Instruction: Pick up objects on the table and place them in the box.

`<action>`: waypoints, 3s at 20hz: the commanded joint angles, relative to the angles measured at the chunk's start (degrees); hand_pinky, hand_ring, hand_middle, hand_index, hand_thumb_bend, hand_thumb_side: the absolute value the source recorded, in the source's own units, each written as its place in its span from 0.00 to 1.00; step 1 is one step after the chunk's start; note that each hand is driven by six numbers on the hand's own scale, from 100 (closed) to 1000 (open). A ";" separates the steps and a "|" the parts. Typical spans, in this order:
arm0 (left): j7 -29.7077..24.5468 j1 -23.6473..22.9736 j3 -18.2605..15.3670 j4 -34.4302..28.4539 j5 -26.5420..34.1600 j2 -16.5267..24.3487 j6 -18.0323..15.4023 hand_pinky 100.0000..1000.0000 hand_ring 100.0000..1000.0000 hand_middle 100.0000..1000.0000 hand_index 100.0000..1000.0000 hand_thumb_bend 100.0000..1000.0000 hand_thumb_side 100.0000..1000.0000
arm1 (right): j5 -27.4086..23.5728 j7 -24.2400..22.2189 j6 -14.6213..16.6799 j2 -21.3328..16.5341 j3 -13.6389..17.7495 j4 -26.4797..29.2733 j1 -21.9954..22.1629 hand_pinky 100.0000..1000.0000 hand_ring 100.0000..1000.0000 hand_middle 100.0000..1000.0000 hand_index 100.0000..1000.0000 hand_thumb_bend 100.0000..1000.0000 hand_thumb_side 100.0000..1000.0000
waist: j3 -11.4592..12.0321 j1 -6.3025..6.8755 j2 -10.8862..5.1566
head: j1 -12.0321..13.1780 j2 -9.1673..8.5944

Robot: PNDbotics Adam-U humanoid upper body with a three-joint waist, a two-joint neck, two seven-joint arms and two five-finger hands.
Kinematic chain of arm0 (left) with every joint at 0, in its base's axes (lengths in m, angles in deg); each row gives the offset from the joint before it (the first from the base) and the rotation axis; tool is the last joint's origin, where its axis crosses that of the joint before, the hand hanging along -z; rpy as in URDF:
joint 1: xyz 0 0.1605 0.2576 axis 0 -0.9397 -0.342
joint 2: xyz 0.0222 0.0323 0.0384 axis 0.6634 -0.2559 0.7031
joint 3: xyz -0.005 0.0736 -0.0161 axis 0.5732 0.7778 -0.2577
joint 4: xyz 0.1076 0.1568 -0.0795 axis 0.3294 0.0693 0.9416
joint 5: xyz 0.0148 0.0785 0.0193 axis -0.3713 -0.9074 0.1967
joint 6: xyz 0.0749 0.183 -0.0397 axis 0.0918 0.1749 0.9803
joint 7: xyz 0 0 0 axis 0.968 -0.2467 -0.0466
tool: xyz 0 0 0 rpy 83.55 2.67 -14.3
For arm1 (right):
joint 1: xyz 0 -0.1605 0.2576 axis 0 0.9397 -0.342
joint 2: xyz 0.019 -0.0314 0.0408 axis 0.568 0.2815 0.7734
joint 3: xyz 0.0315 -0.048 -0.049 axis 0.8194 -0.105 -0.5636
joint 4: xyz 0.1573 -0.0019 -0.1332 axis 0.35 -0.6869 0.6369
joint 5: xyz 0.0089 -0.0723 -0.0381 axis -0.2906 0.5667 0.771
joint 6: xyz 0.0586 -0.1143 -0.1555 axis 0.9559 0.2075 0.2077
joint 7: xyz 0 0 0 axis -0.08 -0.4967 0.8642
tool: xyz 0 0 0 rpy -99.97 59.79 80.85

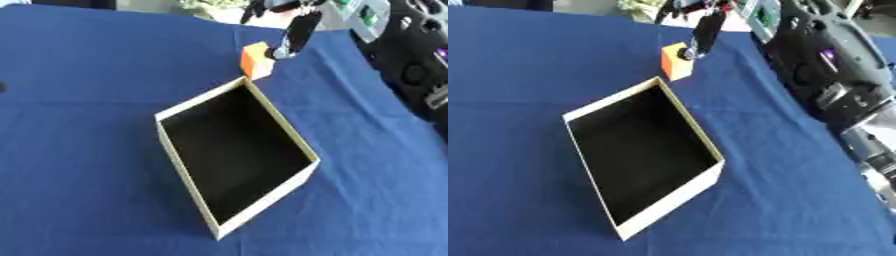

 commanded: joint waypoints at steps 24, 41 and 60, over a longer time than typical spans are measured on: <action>-1.28 0.04 0.35 -1.00 -0.36 0.59 0.53 0.29 0.44 0.46 0.62 0.00 0.65 | 5.75 -3.56 3.73 0.24 4.00 -3.32 -1.57 0.99 1.00 1.00 1.00 0.24 0.22 | -0.95 1.56 1.72 | -1.69 -0.62; -2.51 0.29 0.56 -1.00 -0.47 0.28 0.88 0.29 0.44 0.45 0.62 0.00 0.66 | 10.54 4.51 -0.42 1.43 7.92 -5.11 -1.80 0.98 1.00 0.98 1.00 0.23 0.26 | -0.47 1.61 3.12 | -2.08 -1.76; -3.58 0.47 0.83 -1.00 -0.68 -0.20 1.46 0.29 0.44 0.45 0.62 0.00 0.67 | 9.26 9.11 -2.21 2.34 10.85 -4.14 -2.30 0.84 0.85 0.47 0.75 0.00 0.50 | -0.35 1.18 4.27 | -2.94 -2.31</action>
